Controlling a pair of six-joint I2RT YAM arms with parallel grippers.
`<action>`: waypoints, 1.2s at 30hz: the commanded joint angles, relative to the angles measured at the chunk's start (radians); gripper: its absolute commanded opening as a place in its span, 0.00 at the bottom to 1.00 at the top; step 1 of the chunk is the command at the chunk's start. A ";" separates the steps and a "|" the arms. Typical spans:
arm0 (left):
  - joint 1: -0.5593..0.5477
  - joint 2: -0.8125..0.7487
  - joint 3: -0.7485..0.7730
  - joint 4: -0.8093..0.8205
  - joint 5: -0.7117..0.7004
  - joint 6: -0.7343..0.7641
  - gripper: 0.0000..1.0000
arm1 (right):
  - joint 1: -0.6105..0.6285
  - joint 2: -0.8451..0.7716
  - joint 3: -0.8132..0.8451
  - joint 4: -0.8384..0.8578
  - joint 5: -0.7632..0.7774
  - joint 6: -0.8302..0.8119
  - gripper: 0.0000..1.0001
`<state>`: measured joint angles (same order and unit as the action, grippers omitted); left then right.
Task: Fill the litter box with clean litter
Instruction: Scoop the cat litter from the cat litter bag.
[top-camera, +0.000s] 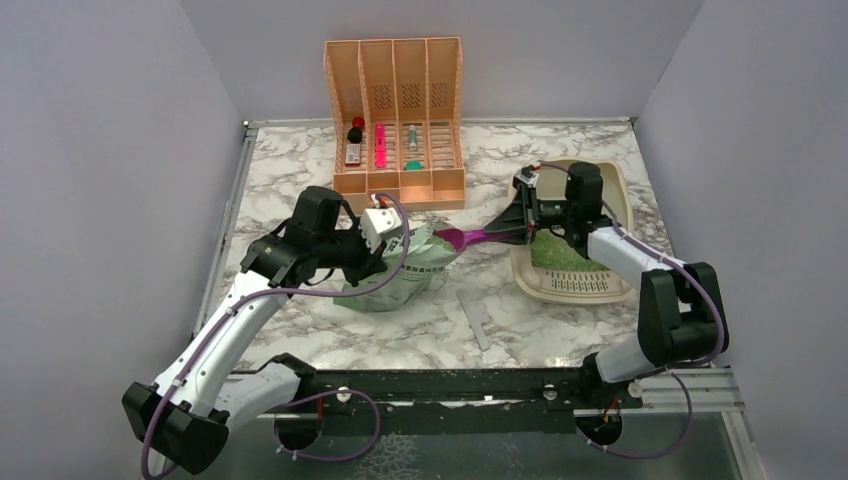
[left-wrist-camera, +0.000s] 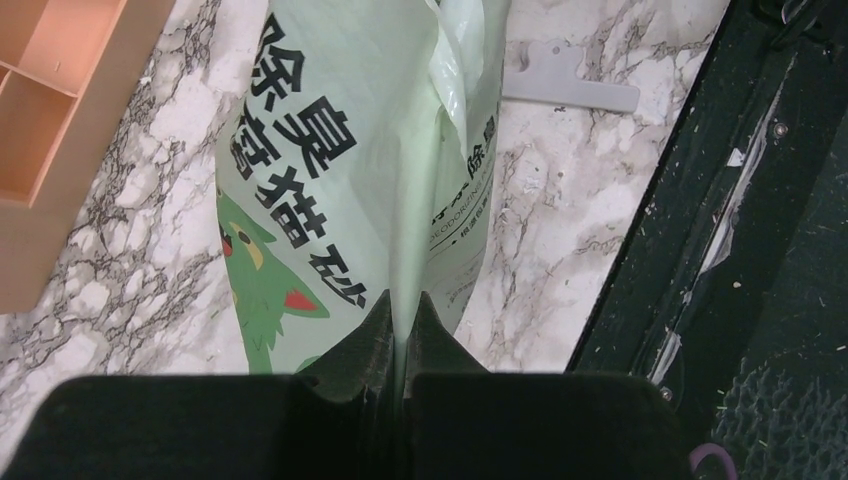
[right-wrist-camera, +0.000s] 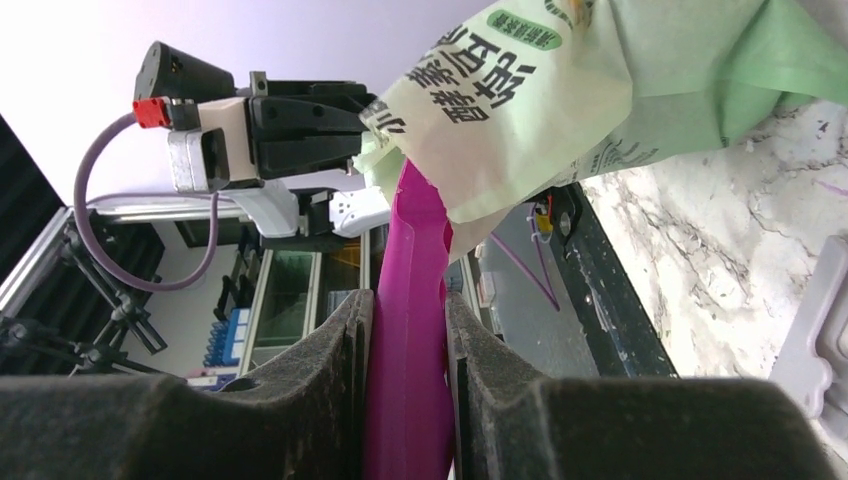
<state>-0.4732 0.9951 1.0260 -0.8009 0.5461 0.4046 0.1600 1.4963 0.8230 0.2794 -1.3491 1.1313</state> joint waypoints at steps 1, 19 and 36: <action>0.002 0.031 0.036 0.074 0.030 0.012 0.00 | -0.052 -0.047 -0.012 0.078 -0.057 0.065 0.01; -0.148 0.119 0.097 0.365 -0.096 0.028 0.00 | -0.205 -0.059 -0.018 -0.245 -0.077 -0.186 0.01; -0.148 0.037 -0.006 0.363 -0.197 -0.031 0.00 | -0.129 -0.131 -0.020 -0.173 -0.039 -0.107 0.01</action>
<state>-0.6178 1.0538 0.9997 -0.5610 0.3676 0.4023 0.0135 1.4147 0.8242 0.0383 -1.3903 0.9737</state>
